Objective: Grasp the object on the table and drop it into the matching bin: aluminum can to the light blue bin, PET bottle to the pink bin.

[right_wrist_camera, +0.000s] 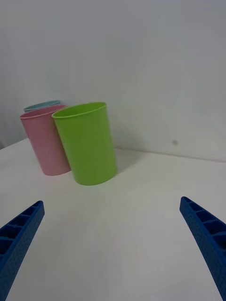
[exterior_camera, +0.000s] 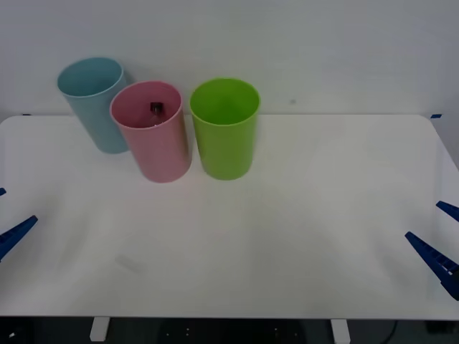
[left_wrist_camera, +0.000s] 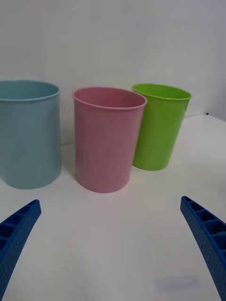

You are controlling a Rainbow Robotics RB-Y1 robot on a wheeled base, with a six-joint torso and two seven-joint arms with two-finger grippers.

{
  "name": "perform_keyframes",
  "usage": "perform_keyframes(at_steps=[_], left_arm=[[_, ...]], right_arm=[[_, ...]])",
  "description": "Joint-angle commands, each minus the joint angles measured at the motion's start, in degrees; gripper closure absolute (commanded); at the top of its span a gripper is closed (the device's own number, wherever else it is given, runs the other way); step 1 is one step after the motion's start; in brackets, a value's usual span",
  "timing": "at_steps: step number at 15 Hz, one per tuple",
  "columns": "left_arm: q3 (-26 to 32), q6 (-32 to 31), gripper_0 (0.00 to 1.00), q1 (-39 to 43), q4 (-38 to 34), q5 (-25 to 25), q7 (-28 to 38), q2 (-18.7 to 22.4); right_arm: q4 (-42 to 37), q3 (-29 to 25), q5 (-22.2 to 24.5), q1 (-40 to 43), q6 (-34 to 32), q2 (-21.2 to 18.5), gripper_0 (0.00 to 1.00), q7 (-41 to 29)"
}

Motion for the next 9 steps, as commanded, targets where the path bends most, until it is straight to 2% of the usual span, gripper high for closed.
perform_keyframes(at_steps=[1, 9], left_arm=[[0.0, -0.5, 0.0, 1.4, 0.0, 0.1, -0.7, 0.0], [-0.4, -2.7, 0.0, 3.3, 0.0, 1.7, -0.7, 0.1]], right_arm=[[0.0, 0.0, 0.0, 0.0, 0.0, 0.0, 0.0, 0.0], [0.0, 0.0, 0.0, 0.0, 0.0, 0.0, 0.0, 0.0]])
